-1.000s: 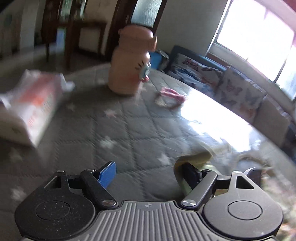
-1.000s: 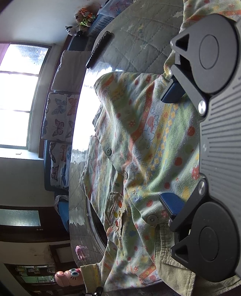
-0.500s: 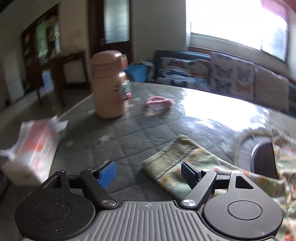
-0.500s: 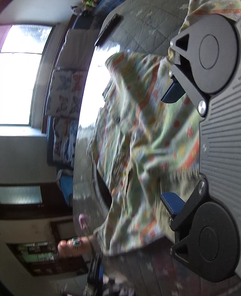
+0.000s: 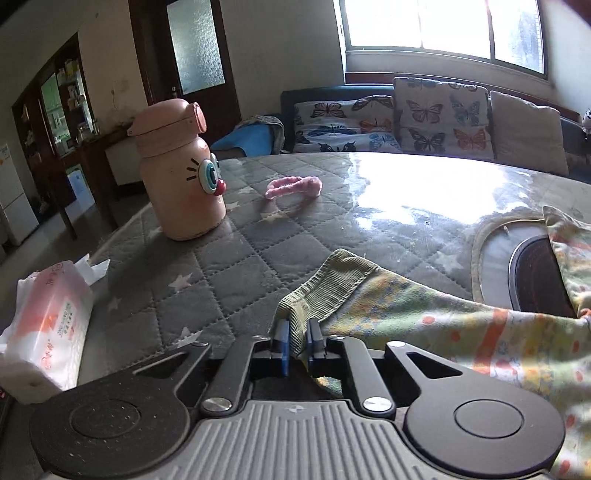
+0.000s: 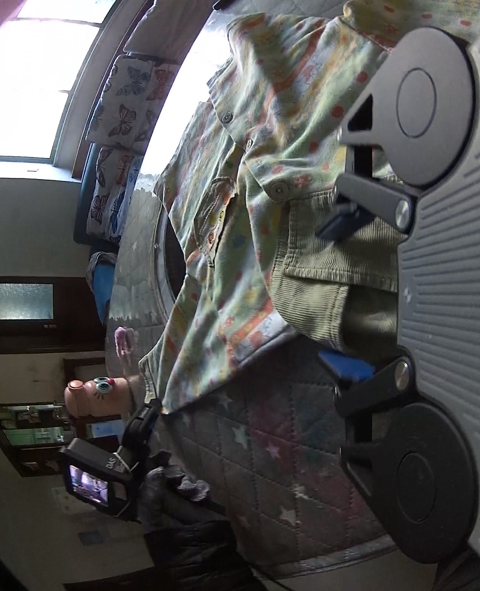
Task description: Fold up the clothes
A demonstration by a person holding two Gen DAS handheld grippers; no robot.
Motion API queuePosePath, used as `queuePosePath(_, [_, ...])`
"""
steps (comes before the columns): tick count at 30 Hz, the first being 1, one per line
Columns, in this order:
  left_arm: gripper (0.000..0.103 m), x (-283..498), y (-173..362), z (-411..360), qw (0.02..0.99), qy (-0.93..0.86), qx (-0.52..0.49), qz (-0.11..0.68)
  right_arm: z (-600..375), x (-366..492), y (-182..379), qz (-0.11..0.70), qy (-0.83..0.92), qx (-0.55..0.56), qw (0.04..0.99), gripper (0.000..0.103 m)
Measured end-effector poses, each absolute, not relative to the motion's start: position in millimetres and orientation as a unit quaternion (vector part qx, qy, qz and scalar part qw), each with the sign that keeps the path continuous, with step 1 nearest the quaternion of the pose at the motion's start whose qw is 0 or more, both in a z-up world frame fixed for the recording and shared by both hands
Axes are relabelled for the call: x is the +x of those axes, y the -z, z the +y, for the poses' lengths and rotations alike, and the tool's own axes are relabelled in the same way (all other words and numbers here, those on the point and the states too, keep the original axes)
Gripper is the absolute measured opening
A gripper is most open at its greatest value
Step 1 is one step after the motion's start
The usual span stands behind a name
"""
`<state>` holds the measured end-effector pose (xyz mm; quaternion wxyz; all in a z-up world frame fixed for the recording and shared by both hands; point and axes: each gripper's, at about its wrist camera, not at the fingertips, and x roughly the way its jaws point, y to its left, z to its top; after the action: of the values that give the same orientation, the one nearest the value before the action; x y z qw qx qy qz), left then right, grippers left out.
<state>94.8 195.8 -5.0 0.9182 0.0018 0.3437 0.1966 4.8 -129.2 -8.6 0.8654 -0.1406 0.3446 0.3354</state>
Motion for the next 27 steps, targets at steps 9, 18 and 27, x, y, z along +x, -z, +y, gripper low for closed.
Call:
queuePosePath(9, [0.008, 46, -8, 200, 0.922, -0.2, -0.002, 0.333, -150, -11, -1, 0.36, -0.37, -0.142, 0.845, 0.015])
queuePosePath(18, [0.008, -11, -6, 205, 0.908, -0.217, 0.036, 0.355, -171, -43, -17, 0.376, -0.444, -0.138, 0.802, 0.017])
queuePosePath(27, [0.016, -14, -11, 212, 0.905, -0.234, 0.049, 0.351, -203, -1, -48, 0.347, -0.404, -0.09, 0.842, 0.042])
